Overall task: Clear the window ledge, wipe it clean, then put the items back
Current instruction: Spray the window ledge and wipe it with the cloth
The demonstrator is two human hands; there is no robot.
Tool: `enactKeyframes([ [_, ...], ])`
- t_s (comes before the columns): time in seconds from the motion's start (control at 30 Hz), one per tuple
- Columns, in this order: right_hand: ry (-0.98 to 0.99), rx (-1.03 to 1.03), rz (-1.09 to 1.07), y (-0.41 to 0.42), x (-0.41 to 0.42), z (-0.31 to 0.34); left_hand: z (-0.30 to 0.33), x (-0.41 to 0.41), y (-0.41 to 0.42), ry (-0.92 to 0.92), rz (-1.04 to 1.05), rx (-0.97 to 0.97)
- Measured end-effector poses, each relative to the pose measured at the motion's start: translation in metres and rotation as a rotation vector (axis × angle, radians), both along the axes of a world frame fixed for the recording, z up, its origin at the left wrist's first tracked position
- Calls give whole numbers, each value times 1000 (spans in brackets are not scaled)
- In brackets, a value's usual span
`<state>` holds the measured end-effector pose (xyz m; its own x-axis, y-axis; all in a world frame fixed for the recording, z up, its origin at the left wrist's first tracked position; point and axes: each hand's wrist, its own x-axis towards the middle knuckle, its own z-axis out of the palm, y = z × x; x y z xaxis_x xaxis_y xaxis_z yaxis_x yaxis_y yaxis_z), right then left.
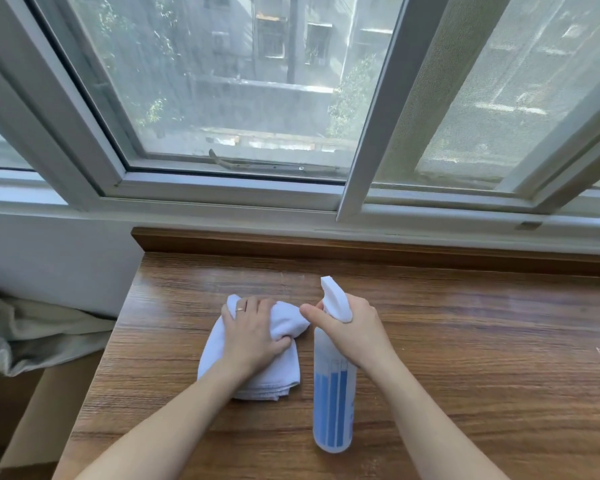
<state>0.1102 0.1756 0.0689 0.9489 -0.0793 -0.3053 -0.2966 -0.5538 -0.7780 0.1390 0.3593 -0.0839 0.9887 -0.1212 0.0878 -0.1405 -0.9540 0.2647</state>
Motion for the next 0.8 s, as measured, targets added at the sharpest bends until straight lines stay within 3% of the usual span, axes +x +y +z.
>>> enactKeyframes([
  [0.2,3,6,18,-2,-1,-1,12,64,-13,164,1,71],
  [0.43,12,21,-24,-11,-7,3,16,101,-21,193,54,66],
  [0.8,-8,18,-18,-16,-19,8,13,25,-7,151,-30,28],
])
